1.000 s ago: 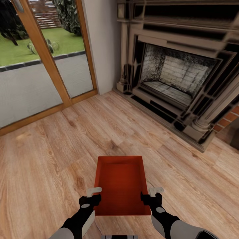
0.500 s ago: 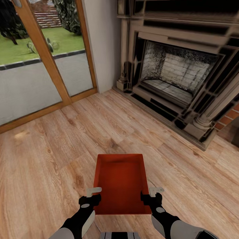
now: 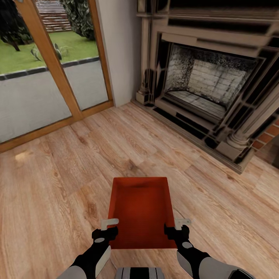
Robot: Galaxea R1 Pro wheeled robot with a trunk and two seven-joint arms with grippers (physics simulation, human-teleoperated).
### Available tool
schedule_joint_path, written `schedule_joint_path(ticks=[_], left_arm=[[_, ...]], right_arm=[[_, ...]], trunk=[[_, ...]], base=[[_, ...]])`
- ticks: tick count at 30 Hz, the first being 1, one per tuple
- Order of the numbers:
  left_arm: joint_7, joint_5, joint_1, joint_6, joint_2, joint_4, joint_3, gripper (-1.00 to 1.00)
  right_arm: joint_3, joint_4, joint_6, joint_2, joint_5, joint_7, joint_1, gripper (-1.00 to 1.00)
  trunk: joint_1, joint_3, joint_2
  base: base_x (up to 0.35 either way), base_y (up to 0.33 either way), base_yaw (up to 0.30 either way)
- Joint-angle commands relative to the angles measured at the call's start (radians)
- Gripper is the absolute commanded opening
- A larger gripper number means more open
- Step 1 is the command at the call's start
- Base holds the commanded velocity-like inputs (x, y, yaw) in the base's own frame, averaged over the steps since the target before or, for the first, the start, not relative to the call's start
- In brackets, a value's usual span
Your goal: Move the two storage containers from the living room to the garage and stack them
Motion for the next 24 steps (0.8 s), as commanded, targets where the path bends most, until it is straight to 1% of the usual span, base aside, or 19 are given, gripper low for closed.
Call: schedule_joint_path(ticks=[1,15,24], left_arm=[[0.007,0.010,0.000,0.001,0.001,-0.001,-0.009,1.00],[0.007,0.010,0.000,0.001,0.001,-0.001,-0.008,1.00],[0.007,0.010,0.000,0.000,0.001,-0.001,-0.008,1.00]], right_arm=[[0.009,0.000,-0.002,0.000,-0.006,-0.005,0.000,1.00],[0.009,0.000,-0.002,0.000,-0.006,-0.005,0.000,1.00],[0.009,0.000,-0.003,0.000,-0.006,-0.005,0.000,1.00]], trunk=[[0.004,-0.004,-0.007],[0.057,-0.048,-0.105],[0.057,-0.048,-0.105]], base=[[0.000,0.000,0.000],[0.000,0.000,0.000],[0.000,0.000,0.000]])
